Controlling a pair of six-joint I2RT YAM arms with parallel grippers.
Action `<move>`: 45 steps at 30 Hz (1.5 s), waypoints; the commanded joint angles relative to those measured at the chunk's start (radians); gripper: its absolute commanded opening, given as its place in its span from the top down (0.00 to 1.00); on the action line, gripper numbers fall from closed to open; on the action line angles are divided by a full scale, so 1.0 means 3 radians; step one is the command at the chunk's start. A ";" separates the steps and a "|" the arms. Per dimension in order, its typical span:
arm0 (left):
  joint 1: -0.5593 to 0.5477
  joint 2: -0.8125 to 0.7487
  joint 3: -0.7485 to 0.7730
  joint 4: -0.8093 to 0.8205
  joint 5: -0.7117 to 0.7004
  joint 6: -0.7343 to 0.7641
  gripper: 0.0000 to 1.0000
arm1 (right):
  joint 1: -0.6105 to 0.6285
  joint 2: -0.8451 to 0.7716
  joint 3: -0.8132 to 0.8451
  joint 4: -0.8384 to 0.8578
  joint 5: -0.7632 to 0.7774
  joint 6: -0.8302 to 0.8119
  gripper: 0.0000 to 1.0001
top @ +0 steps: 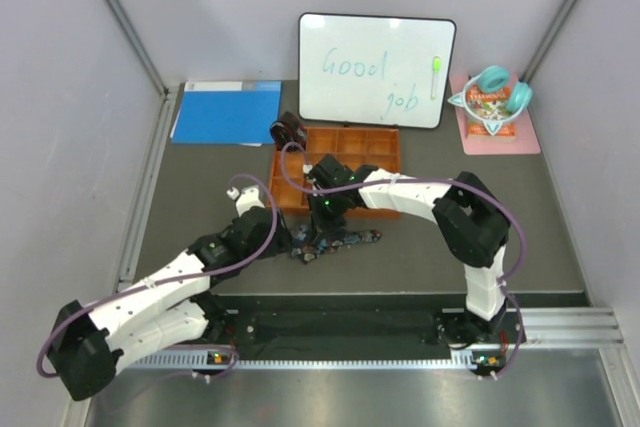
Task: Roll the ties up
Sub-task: Roll the tie at the center of the board.
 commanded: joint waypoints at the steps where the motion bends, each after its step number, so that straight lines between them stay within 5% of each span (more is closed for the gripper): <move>1: 0.0034 0.0017 -0.0127 0.0640 0.0163 0.0029 0.28 | -0.0072 -0.0065 -0.0061 0.0036 0.0118 -0.0084 1.00; 16: 0.0034 0.0677 -0.0383 0.1562 0.0291 0.0003 0.34 | -0.0159 -0.0111 -0.0179 0.0093 0.0087 -0.0095 1.00; 24: 0.0034 0.0994 -0.0373 0.1930 0.0409 0.0008 0.57 | -0.0195 -0.0152 -0.0194 0.0067 0.0087 -0.0110 1.00; 34: 0.0029 0.1112 -0.0010 0.1695 0.0532 0.0162 0.77 | -0.0246 -0.0218 -0.0189 -0.0010 0.0154 -0.0151 1.00; 45: 0.0004 0.0938 0.0134 0.1097 0.0384 0.0290 0.80 | -0.0333 -0.0331 -0.0118 -0.0158 0.0282 -0.0202 1.00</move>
